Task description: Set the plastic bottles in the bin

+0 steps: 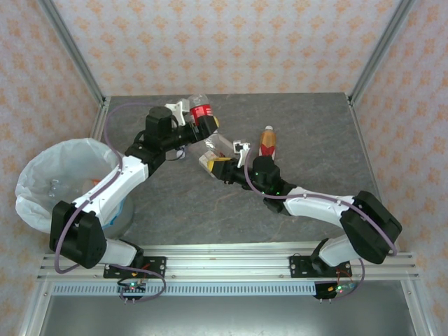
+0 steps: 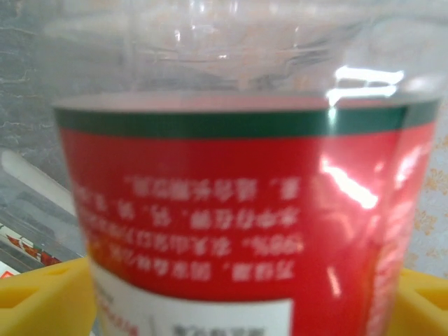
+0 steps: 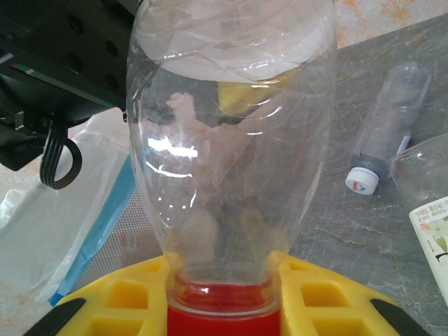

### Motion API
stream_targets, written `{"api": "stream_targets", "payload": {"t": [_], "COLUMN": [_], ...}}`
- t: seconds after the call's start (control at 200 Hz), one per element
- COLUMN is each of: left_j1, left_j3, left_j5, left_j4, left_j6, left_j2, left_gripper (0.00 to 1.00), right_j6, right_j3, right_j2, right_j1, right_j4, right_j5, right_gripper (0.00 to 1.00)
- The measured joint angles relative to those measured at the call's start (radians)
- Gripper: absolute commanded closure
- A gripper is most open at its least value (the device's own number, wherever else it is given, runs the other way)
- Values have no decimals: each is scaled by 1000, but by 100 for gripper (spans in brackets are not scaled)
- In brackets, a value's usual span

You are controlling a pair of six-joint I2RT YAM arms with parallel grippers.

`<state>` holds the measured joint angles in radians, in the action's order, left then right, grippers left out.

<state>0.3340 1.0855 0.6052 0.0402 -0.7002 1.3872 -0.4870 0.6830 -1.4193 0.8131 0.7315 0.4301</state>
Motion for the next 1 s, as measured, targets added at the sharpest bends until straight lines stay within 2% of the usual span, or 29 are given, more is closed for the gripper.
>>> {"api": "stream_targets", "payload": {"t": [0.19,0.345,0.591,0.811,0.876,1.001], "left_j1": [0,0,0,0,0,0], "left_j3": [-2,-2,3,21,24,25], "left_j5": [0,-8,-22,-33,-34,-36], "left_j4": [2,-5,-53,-76,-80,-81], "left_j6": [1,4,20,25,27,27], "left_j2": [-10,-13,-13,-13,-13,-13], "left_gripper": [26,32,37,43,43,44], "right_j6": [-3,-3,-11,-11,-11,-14], "right_j3": [9,24,28,35,36,38], "right_j2": [-10,-27,-44,-45,-45,-45], "right_j1": [0,0,3,5,5,5], "right_j4": [12,13,10,10,10,8], "right_j5": [13,16,16,15,15,13], "right_gripper": [100,91,88,79,72,47]}}
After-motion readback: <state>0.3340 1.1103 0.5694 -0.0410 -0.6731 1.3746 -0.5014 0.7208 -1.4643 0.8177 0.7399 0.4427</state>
